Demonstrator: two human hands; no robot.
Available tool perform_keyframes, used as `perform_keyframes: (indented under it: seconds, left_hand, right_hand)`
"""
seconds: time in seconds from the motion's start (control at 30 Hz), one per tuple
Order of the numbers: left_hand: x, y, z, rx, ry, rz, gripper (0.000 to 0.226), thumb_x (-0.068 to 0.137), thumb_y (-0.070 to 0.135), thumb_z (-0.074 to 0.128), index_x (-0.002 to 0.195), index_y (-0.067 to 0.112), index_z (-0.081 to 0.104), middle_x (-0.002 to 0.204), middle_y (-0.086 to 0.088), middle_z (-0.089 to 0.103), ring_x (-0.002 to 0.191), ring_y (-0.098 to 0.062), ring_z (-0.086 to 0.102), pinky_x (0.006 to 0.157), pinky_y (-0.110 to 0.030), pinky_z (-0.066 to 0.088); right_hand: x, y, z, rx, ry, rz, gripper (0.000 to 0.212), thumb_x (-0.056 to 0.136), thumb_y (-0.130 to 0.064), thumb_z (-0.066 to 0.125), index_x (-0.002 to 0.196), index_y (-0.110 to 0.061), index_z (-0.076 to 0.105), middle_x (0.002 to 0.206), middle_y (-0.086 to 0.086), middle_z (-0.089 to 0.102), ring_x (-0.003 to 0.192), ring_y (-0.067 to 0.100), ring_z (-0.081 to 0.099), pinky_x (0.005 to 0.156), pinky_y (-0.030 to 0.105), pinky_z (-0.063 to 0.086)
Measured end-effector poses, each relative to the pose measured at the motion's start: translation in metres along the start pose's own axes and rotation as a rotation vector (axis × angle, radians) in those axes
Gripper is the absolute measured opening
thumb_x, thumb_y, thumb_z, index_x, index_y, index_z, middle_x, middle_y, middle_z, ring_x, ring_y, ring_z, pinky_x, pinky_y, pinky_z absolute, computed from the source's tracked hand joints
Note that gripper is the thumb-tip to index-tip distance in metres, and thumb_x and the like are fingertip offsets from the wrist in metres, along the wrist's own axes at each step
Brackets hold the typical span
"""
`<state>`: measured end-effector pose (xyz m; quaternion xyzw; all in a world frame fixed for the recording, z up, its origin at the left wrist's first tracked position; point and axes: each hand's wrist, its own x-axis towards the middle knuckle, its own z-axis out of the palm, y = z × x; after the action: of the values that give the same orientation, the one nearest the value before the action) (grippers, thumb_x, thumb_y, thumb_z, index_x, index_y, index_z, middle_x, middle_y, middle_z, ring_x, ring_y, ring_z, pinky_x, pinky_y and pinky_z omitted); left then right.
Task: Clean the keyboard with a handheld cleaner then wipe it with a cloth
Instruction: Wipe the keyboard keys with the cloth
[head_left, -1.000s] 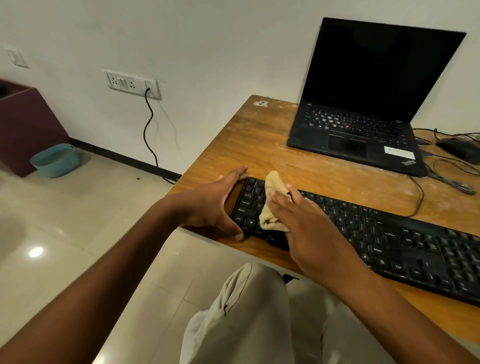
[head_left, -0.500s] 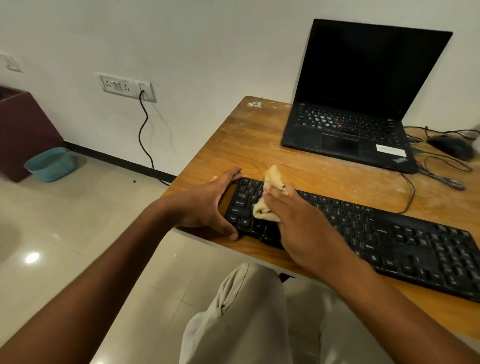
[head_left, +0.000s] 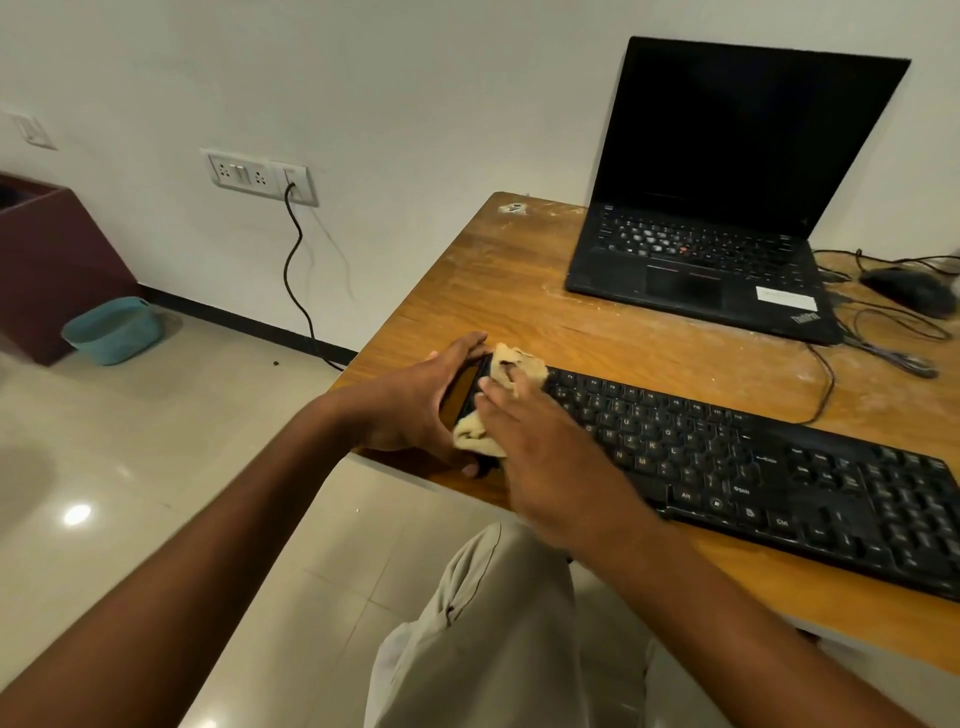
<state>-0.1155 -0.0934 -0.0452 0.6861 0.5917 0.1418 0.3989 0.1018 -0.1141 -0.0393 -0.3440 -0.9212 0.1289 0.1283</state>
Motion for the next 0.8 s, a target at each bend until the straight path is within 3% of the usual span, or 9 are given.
perform_keyframes:
  seconds: [0.1,0.23,0.33,0.5,0.67,0.8]
  left_hand:
    - [0.001,-0.002,0.0,0.008,0.002,0.0,0.149,0.048,0.043,0.098,0.154,0.056,-0.006,0.16,-0.001,0.032,0.14,-0.023,0.04,0.116,-0.046,0.041]
    - [0.002,-0.001,-0.002,-0.011,-0.019,0.008,0.149,0.045,0.048,0.099,0.152,0.06,-0.002,0.159,0.004,0.03,0.138,-0.023,0.041,0.113,-0.046,0.045]
    - [0.002,-0.002,-0.002,-0.006,-0.007,-0.023,0.148,0.045,0.048,0.1,0.151,0.062,-0.002,0.161,0.001,0.027,0.137,-0.024,0.042,0.112,-0.046,0.045]
    - [0.001,0.0,-0.001,0.036,-0.008,-0.002,0.146,0.053,0.044,0.099,0.155,0.054,-0.005,0.158,0.009,0.035,0.143,-0.018,0.035,0.12,-0.037,0.034]
    - [0.002,-0.001,-0.001,-0.013,-0.007,-0.017,0.15,0.041,0.052,0.1,0.15,0.065,-0.002,0.16,0.001,0.028,0.136,-0.025,0.043,0.111,-0.047,0.046]
    - [0.001,0.001,0.0,-0.019,-0.008,-0.02,0.149,0.042,0.051,0.101,0.15,0.064,-0.001,0.161,0.002,0.028,0.138,-0.026,0.042,0.112,-0.046,0.045]
  right_hand:
    - [-0.005,-0.003,0.004,-0.002,-0.015,-0.074,0.059,0.103,-0.008,0.047,0.159,-0.015,0.029,0.169,0.0,0.016,0.149,0.004,-0.013,0.119,0.027,-0.009]
    - [-0.033,0.021,-0.022,-0.049,-0.089,-0.063,0.06,0.105,-0.01,0.037,0.161,-0.022,0.02,0.168,-0.01,0.005,0.151,0.005,-0.022,0.124,0.031,0.001]
    - [-0.011,0.014,-0.026,-0.079,-0.058,0.042,0.063,0.102,-0.005,0.041,0.161,-0.018,0.022,0.17,-0.006,0.008,0.154,0.012,-0.016,0.126,0.04,0.012]
    - [0.011,-0.008,-0.009,-0.02,-0.035,-0.056,0.062,0.1,-0.003,0.05,0.158,-0.013,0.029,0.168,0.003,0.018,0.156,0.017,-0.003,0.122,0.03,0.0]
    - [-0.022,0.028,-0.023,-0.042,-0.051,-0.088,0.059,0.098,0.003,0.042,0.155,-0.012,0.039,0.162,0.005,0.035,0.152,0.01,-0.003,0.119,0.032,0.011]
    - [0.011,0.011,-0.022,-0.049,-0.003,0.062,0.064,0.098,-0.004,0.05,0.158,-0.017,0.032,0.168,0.005,0.02,0.156,0.019,0.008,0.125,0.041,0.018]
